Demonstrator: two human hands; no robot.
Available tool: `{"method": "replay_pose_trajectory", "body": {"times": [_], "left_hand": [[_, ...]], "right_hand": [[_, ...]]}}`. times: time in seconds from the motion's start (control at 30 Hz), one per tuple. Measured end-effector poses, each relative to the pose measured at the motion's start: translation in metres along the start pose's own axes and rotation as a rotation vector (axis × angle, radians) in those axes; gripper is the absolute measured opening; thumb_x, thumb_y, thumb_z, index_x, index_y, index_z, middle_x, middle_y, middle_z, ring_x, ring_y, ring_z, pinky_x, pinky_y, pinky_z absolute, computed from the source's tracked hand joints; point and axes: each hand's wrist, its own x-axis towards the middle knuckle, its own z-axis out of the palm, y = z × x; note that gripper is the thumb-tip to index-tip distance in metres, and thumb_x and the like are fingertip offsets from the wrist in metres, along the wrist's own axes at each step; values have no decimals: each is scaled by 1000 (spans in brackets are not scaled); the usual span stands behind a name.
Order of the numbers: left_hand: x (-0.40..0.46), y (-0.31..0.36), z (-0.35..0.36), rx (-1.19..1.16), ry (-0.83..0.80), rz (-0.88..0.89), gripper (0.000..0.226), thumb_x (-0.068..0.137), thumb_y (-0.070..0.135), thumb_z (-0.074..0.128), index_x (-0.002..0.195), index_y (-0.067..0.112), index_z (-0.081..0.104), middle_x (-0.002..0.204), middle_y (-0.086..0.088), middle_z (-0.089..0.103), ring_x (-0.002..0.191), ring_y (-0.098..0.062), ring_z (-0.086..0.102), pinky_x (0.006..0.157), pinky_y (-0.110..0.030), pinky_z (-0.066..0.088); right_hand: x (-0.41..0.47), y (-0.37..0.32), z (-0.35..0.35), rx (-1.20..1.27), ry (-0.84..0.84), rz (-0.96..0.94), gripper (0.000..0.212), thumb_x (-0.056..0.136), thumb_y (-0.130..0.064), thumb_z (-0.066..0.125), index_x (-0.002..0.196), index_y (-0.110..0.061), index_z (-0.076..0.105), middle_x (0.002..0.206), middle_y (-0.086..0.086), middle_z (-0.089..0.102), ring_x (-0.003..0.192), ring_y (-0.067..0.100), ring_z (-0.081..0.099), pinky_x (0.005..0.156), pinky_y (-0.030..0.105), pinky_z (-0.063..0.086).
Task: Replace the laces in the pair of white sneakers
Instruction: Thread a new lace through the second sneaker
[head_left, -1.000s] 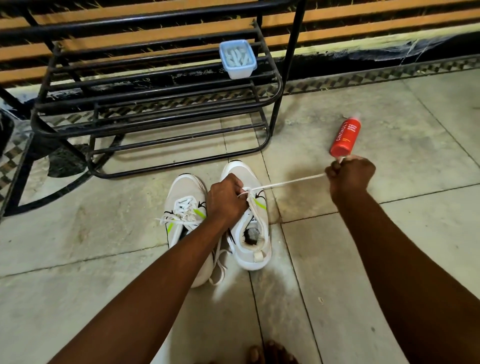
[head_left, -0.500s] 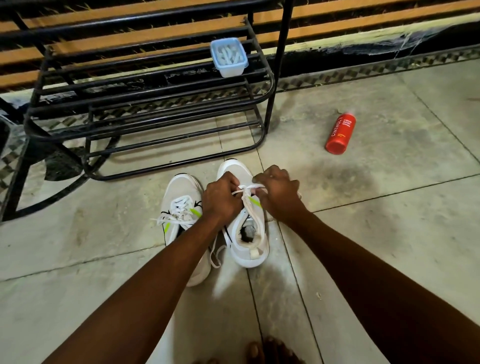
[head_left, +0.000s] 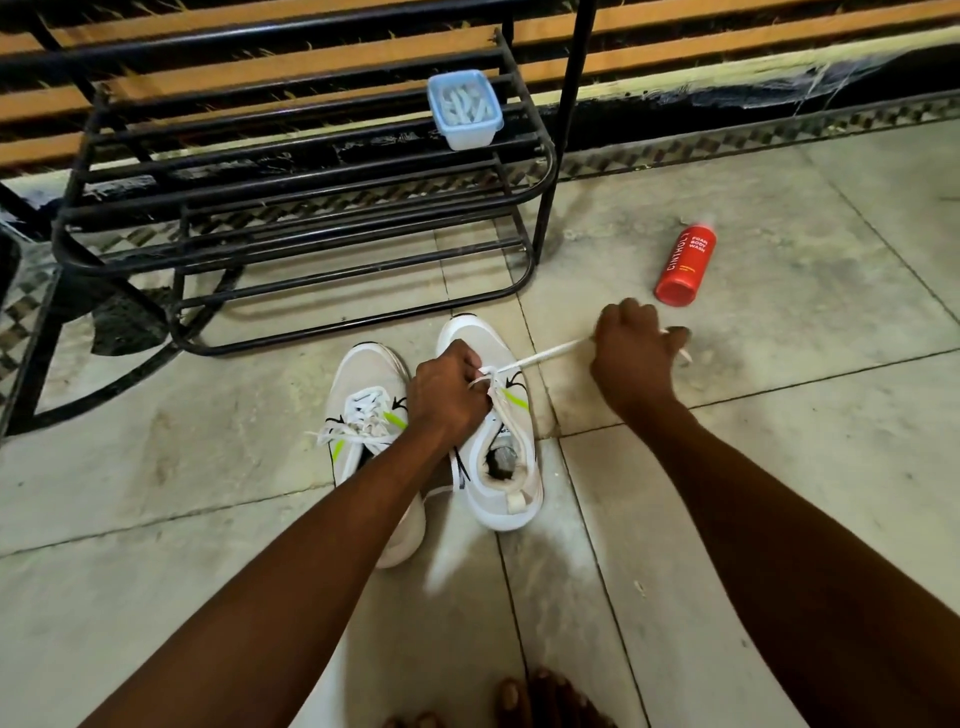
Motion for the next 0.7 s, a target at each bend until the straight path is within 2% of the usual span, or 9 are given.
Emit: {"method": "replay_pose_trajectory", "body": {"times": [0.07,0.13,0.27,0.33,0.4,0.5,0.6,0.7], "left_hand": [[0,0,-1,-8,-5,-7,19,80,21,78,94,24,64,81,13,70,84,-18,68,80,-35,55],[0,0,-1,-4,-13,-16,19,80,22,77,95,24,65,83,11,72,86,-19,68,81,-36,55],[1,1,-3,-1,-35,-22,19,79,23,76,95,24,65,86,9,72,88,-20,68,83,-37,55],[2,2,-4,-14,-50,-35,18,80,23,75,95,24,66,86,12,72,89,-18,68,84,-36,54],[4,3,-6,-46,-66,-60,17,82,25,76,96,26,67,84,14,71,88,-14,68,84,-35,54],[6,7,-16,-177,-105,-120,21,80,21,82,97,25,69,78,9,68,80,-14,70,84,-41,59],[4,17,-35,-350,-88,-116,22,72,20,80,92,19,70,78,-1,71,75,-20,73,76,-48,63],[1,30,-58,-372,-14,-52,11,79,18,80,86,22,72,80,-2,70,70,-17,69,66,-44,60]], "right_hand": [[-1,30,1,43,-55,188,28,77,-4,61,105,-8,57,108,14,55,106,37,49,92,58,35],[-3,49,5,100,-102,253,27,78,-5,62,104,-11,57,105,12,55,107,37,49,92,57,34],[-13,47,16,272,-267,167,22,84,0,52,99,-15,52,97,6,57,102,35,54,84,51,35],[-19,39,15,388,-289,145,16,91,-7,54,104,-16,53,100,6,59,103,35,55,87,51,37],[-24,30,13,475,-270,96,18,95,-18,58,113,-19,54,110,6,60,110,33,54,93,55,41],[-32,9,11,529,-147,-55,22,96,-24,61,117,-20,57,115,3,59,113,31,53,92,51,40],[-35,-18,3,641,-51,-207,22,94,-18,57,116,-17,60,112,1,62,108,30,55,89,49,44],[-33,-43,-13,883,-68,-302,37,85,-2,57,119,-15,58,115,-1,67,111,21,61,93,46,49]]}}
